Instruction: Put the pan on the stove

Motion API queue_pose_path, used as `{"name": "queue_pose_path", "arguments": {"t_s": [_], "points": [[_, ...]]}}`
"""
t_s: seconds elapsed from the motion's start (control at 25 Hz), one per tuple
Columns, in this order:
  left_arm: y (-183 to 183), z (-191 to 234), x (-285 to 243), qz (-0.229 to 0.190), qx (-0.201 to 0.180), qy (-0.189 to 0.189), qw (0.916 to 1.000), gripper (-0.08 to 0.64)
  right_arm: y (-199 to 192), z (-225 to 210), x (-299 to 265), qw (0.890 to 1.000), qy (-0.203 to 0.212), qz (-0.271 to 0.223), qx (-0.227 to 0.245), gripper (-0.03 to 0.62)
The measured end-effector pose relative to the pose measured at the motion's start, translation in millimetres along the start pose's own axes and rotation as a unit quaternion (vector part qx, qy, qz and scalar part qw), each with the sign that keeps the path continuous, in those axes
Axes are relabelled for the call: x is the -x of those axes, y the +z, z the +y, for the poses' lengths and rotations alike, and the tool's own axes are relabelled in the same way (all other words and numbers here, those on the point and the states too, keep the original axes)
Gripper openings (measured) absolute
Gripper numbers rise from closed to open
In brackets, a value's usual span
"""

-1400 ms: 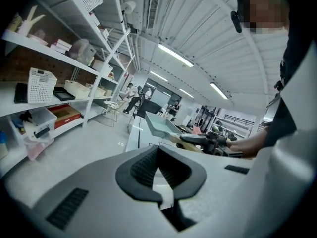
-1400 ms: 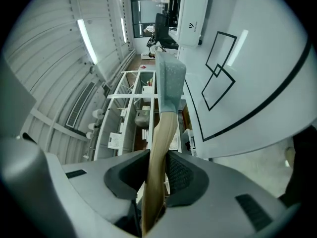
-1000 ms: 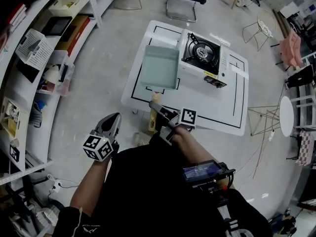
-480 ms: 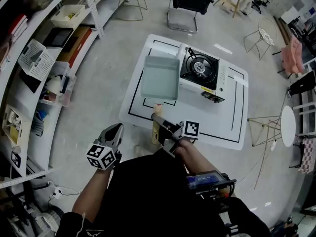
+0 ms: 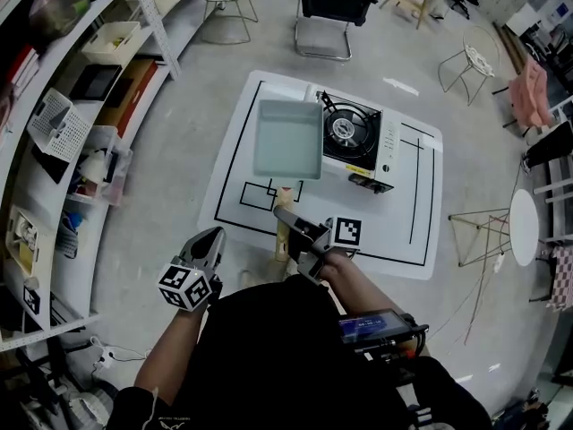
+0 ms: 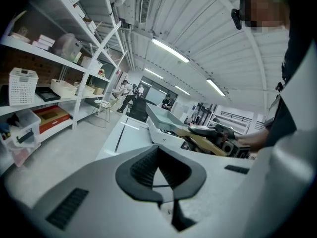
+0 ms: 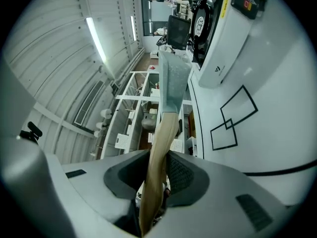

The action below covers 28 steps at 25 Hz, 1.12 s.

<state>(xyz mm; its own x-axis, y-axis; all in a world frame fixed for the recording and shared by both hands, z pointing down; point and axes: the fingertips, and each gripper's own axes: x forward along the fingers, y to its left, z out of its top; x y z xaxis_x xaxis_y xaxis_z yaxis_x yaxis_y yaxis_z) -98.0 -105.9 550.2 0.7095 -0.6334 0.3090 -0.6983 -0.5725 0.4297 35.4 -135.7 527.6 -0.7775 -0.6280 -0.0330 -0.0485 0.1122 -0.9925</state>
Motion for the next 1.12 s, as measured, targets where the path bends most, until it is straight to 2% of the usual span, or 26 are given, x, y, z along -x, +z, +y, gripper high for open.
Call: {"name": "queue_pose_path", "arguments": {"t_s": [0.56,1.12], "points": [[15,-26,-65,0.006,-0.018,-0.016,0.9997,0.008,81,-14,36,0.999,-0.011,-0.038,0.017,0.12],[20,-58,-117,0.023,-0.018,-0.033,0.999,0.009,137,-15,58,0.998,-0.01,-0.061,-0.007,0.124]]}}
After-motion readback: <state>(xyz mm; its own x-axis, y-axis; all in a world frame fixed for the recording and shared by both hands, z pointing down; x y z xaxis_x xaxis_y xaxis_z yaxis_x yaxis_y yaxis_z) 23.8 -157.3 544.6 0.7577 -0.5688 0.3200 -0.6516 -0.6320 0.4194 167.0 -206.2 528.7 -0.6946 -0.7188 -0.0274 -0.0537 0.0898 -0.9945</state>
